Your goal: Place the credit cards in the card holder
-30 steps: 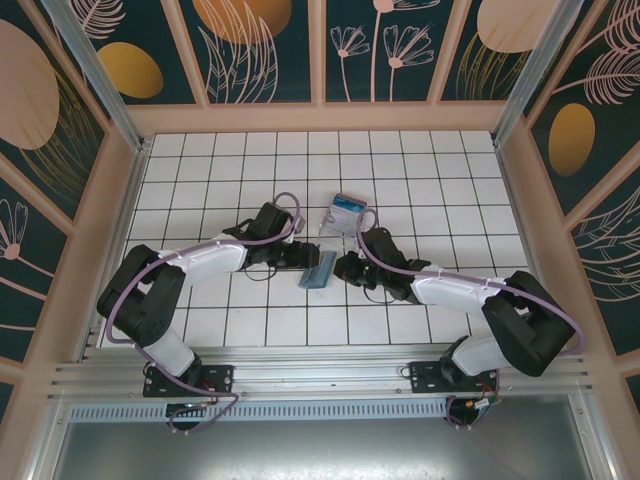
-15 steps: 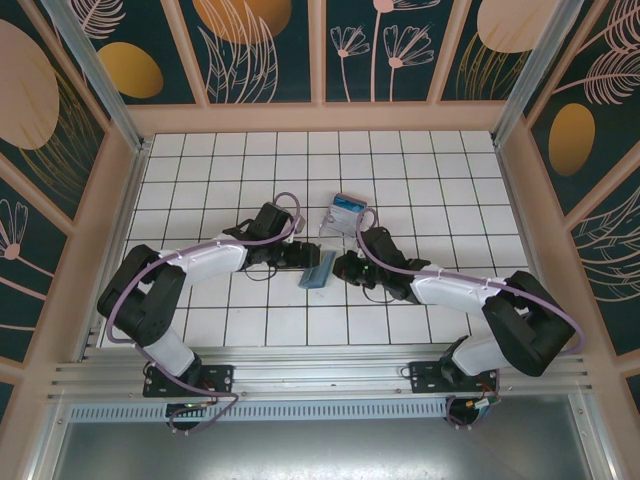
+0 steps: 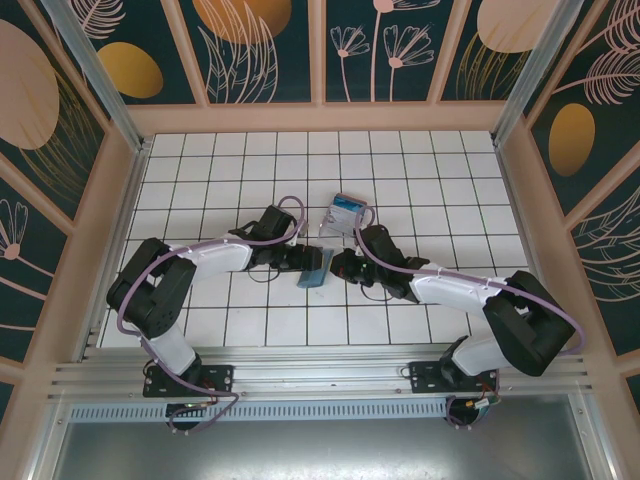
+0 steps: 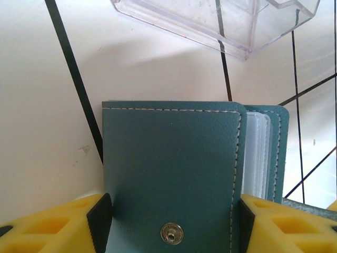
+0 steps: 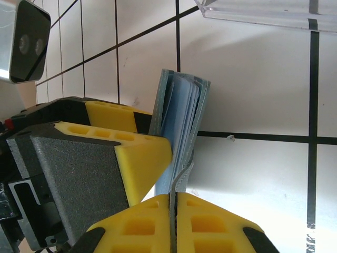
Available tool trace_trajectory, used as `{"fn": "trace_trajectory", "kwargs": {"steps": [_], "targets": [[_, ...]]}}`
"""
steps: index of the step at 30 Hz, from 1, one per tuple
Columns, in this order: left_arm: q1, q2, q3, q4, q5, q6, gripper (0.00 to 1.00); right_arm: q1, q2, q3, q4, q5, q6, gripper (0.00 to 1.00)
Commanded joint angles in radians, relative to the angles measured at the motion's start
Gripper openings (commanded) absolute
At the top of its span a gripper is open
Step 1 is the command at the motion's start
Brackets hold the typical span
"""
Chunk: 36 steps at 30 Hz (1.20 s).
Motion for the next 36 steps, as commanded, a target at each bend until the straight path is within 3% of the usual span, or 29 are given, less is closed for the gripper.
{"fn": "trace_trajectory", "kwargs": {"steps": [1,21,36], "targets": [[-0.003,0.035,-0.013,-0.027,-0.001,0.015,0.65,0.003,-0.006,0.021,0.024,-0.003,0.001,0.06],[-0.003,-0.05,-0.003,-0.016,0.025,-0.004,0.69,0.005,0.027,0.009,0.049,-0.012,0.005,0.07],[-0.006,-0.009,0.006,-0.034,0.045,0.022,0.69,0.006,0.025,0.008,0.061,-0.017,0.011,0.08]]}}
